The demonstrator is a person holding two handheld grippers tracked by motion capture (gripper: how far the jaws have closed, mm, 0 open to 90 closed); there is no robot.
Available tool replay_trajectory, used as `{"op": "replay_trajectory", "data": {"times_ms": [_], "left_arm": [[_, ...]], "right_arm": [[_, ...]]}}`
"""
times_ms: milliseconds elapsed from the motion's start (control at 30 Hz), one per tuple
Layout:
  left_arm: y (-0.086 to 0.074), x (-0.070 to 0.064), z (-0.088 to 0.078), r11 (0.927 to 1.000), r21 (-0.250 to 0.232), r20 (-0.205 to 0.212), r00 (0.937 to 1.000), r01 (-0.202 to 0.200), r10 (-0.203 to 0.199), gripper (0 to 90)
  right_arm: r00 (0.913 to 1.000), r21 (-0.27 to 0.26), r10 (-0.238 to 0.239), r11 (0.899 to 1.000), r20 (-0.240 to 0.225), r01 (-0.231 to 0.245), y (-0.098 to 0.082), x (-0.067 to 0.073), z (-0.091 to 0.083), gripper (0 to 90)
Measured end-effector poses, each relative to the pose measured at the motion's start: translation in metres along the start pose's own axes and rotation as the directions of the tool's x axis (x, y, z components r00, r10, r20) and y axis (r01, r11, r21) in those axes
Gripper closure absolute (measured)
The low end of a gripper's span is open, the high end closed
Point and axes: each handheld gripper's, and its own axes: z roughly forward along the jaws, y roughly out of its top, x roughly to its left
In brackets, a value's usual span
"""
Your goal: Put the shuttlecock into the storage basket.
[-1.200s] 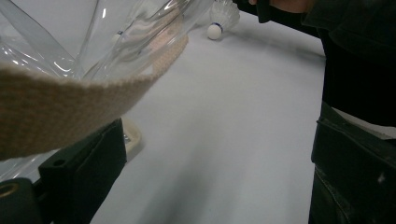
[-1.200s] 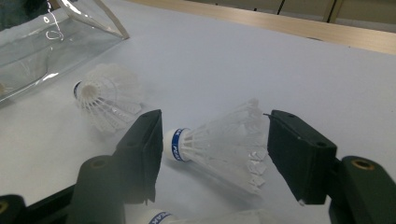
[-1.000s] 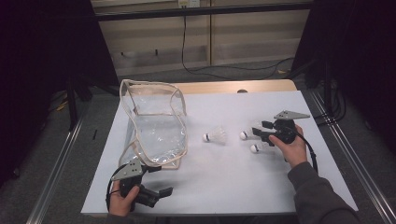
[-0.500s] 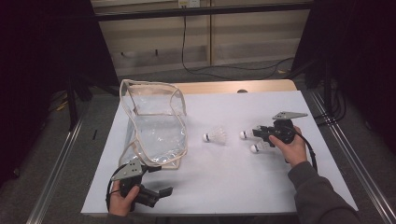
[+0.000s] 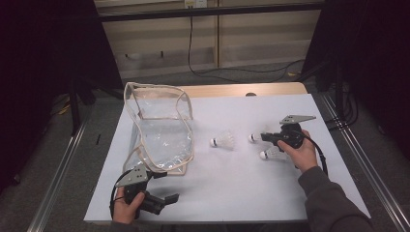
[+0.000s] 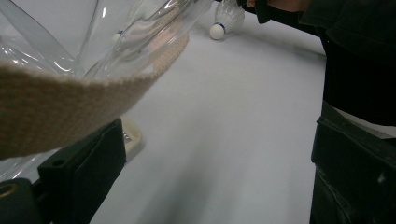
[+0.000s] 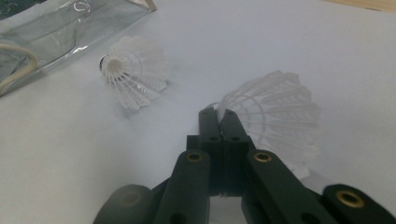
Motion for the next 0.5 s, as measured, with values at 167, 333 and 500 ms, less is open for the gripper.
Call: {"op": "replay_trajectory", "data": {"times_ms": [167,333,500], "left_arm": [[0.0,0.0,0.0,1.0,0.002,0.0,1.0,0.001,-0.001,3.1],[0.0,0.0,0.0,1.0,0.002,0.0,1.0,-0.001,0.001,3.1],[0.0,0.0,0.0,1.0,0.001,0.0,1.0,-0.001,0.001,2.9]], "right_arm": [[1.0,-0.019,0.008,1.0,0.005,-0.008,0.002,-0.001,-0.004,90.0],[0.9999,-0.033,0.01,0.999,0.009,-0.009,0.003,-0.002,-0.008,90.0],[1.0,-0.045,0.004,0.999,0.003,-0.004,0.007,0.001,-0.012,90.0]]}}
